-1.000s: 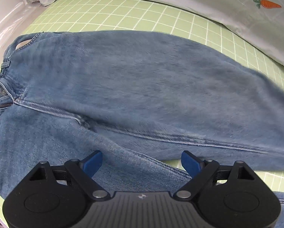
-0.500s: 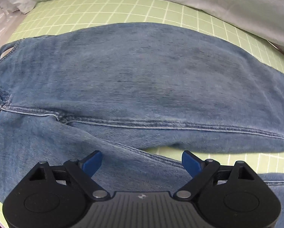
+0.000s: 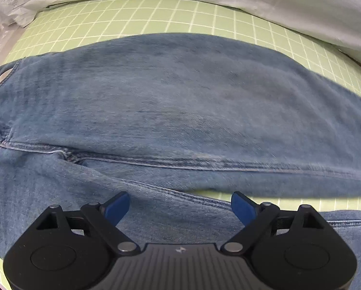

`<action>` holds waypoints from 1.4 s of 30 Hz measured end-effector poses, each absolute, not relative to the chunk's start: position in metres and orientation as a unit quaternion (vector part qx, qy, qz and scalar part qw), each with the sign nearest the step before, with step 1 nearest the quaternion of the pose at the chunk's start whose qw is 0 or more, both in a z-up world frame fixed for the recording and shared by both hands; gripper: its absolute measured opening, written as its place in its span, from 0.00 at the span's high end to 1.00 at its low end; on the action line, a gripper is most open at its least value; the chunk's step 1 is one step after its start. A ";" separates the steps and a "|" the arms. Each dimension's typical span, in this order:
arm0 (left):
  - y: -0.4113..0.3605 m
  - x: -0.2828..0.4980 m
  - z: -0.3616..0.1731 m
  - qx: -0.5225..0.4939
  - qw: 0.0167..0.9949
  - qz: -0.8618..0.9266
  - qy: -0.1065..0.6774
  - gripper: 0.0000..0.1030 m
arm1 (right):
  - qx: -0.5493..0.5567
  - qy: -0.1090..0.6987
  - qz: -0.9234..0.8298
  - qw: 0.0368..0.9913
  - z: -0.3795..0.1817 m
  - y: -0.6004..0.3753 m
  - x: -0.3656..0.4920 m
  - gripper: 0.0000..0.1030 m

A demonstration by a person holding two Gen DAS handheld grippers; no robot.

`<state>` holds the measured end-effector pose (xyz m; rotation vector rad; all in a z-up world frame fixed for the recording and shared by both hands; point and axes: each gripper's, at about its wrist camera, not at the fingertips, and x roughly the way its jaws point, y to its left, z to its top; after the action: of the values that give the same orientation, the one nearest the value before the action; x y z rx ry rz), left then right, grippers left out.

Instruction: Fold clothes

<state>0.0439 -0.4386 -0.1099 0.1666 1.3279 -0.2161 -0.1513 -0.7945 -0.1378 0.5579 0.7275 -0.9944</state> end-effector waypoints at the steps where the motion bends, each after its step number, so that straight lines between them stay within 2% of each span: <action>1: -0.436 0.045 -0.109 0.073 0.779 -0.098 0.615 0.11 | 0.259 0.343 -0.468 0.772 -0.139 -0.794 -0.155 0.56; 3: -0.432 0.045 -0.106 0.063 0.785 -0.096 0.609 0.11 | 0.259 0.331 -0.479 0.771 -0.131 -0.789 -0.164 0.49; 5: -0.425 0.044 -0.100 0.051 0.793 -0.094 0.600 0.11 | 0.258 0.316 -0.481 0.776 -0.119 -0.778 -0.175 0.28; 6: -0.420 0.043 -0.098 0.044 0.796 -0.093 0.597 0.11 | 0.266 0.311 -0.473 0.780 -0.114 -0.769 -0.178 0.13; 10: -0.397 0.034 -0.088 0.006 0.806 -0.089 0.585 0.11 | 0.296 0.299 -0.426 0.801 -0.102 -0.720 -0.192 0.06; 16: -0.343 0.011 -0.077 -0.047 0.813 -0.075 0.576 0.11 | 0.337 0.350 -0.319 0.814 -0.123 -0.614 -0.184 0.04; 20: -0.304 -0.002 -0.072 -0.067 0.813 -0.060 0.575 0.11 | 0.303 0.402 -0.264 0.823 -0.131 -0.561 -0.175 0.03; 27: -0.253 -0.027 -0.077 -0.082 0.807 -0.048 0.582 0.11 | 0.295 0.412 -0.268 0.819 -0.126 -0.507 -0.208 0.01; 32: -0.246 -0.047 -0.080 -0.082 0.805 -0.057 0.585 0.11 | 0.300 0.422 -0.301 0.801 -0.132 -0.496 -0.239 0.01; 36: -0.247 -0.063 -0.080 -0.075 0.807 -0.062 0.582 0.11 | 0.319 0.395 -0.343 0.790 -0.133 -0.510 -0.266 0.01; 42: -0.252 -0.086 -0.081 -0.067 0.811 -0.062 0.579 0.11 | 0.292 0.378 -0.418 0.772 -0.136 -0.531 -0.292 0.01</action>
<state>-0.0860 -0.2517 -0.0805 -0.1422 1.2364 -0.1323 -0.2920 -0.5314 -0.1356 0.6331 0.8199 -0.9068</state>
